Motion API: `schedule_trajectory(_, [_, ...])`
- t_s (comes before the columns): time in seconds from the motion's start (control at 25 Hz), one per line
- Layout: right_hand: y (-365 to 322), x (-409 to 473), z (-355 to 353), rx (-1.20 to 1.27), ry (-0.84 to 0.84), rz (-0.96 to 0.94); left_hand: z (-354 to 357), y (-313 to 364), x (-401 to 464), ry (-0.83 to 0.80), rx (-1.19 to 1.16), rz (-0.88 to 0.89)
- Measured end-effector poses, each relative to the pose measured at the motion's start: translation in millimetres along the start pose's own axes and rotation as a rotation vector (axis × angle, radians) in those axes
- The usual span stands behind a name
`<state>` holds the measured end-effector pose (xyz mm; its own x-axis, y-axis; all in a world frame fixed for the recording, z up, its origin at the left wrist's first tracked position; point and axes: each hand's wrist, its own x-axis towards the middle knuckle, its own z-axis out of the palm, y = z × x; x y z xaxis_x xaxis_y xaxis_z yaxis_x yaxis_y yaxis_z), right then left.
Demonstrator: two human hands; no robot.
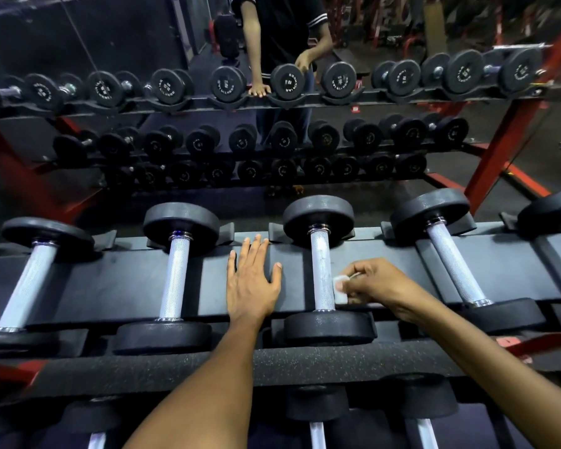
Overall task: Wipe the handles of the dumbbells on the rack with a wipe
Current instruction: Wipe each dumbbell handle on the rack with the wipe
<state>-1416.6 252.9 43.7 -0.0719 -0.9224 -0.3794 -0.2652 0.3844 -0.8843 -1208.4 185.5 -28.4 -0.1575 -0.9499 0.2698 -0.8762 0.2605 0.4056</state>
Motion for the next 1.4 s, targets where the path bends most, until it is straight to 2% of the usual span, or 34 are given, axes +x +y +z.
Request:
schedule_trajectory(0.04, [-5.0,6.6,-0.6,-0.039,0.072,-0.042,0.3,-0.3,0.5,-0.003,0.002,0.0])
schedule_trajectory(0.12, [-24.8,22.8,4.7,-0.045,0.322,-0.207,0.3,0.3,0.0,-0.003,0.002,-0.001])
schedule_trajectory(0.2, [-28.3,23.6,13.8,-0.015,0.407,-0.303,-0.3,0.9,-0.8,-0.002,-0.004,-0.007])
schedule_trajectory(0.36, [-3.4,-19.8,11.3,-0.263,0.167,-0.293,0.1,0.6,-0.4,-0.003,-0.016,-0.012])
schedule_trajectory(0.48, [-23.4,2.9,5.5,-0.271,0.394,-0.384,-1.0,0.9,0.3,0.001,-0.015,-0.009])
schedule_trajectory(0.56, [-30.3,13.3,8.7,-0.265,0.392,-0.455,-1.3,1.2,-1.9,0.001,-0.015,-0.013])
schedule_trajectory(0.64, [-18.3,5.8,9.7,-0.385,0.255,-0.469,-2.1,1.6,-1.8,0.002,-0.013,-0.012])
schedule_trajectory(0.72, [-14.4,-13.2,3.0,-0.408,0.101,-0.384,-1.8,1.3,-0.6,0.007,-0.017,-0.008])
schedule_trajectory(0.76, [-17.4,-16.0,-4.3,-0.26,0.087,-0.335,-1.6,1.4,-0.4,0.009,-0.014,-0.006])
schedule_trajectory(0.88, [-33.5,-2.8,-29.3,0.547,0.01,-0.063,-2.2,1.6,-1.5,0.011,-0.006,-0.007])
schedule_trajectory(0.92, [-39.9,-0.8,-34.2,0.71,-0.017,0.016,-2.0,1.2,-2.1,0.01,-0.009,-0.008])
schedule_trajectory(0.96, [-40.6,3.0,-35.6,0.703,-0.015,0.008,-2.3,1.2,-2.3,0.008,-0.013,-0.008])
schedule_trajectory(1.0, [-40.0,5.2,-34.5,0.613,0.009,-0.048,-2.4,1.1,-1.4,0.008,-0.015,-0.007])
schedule_trajectory(1.08, [-34.1,3.8,-28.4,0.087,0.221,-0.415,-0.5,0.2,0.6,0.02,-0.014,-0.001])
schedule_trajectory(1.12, [-24.2,3.7,-26.3,-0.225,0.269,-0.643,0.4,-0.2,0.6,0.025,-0.009,0.002])
schedule_trajectory(1.16, [-14.9,-0.4,-22.8,-0.448,0.179,-0.822,1.4,-0.8,-0.1,0.026,-0.005,0.004])
schedule_trajectory(1.24, [4.3,4.4,-25.2,-0.943,-0.197,-1.218,1.0,-1.2,-1.7,0.024,0.0,0.002])
schedule_trajectory(1.28, [5.9,17.0,-33.9,-1.106,-0.332,-1.35,0.1,-0.4,-1.1,0.023,0.001,0.004])
schedule_trajectory(1.32, [1.6,31.9,-46.1,-1.179,-0.344,-1.321,0.2,-0.1,-0.5,0.022,0.002,0.006])
schedule_trajectory(1.4, [-15.5,42.8,-61.9,-1.12,-0.225,-1.102,1.3,0.3,0.3,0.022,0.018,0.001])
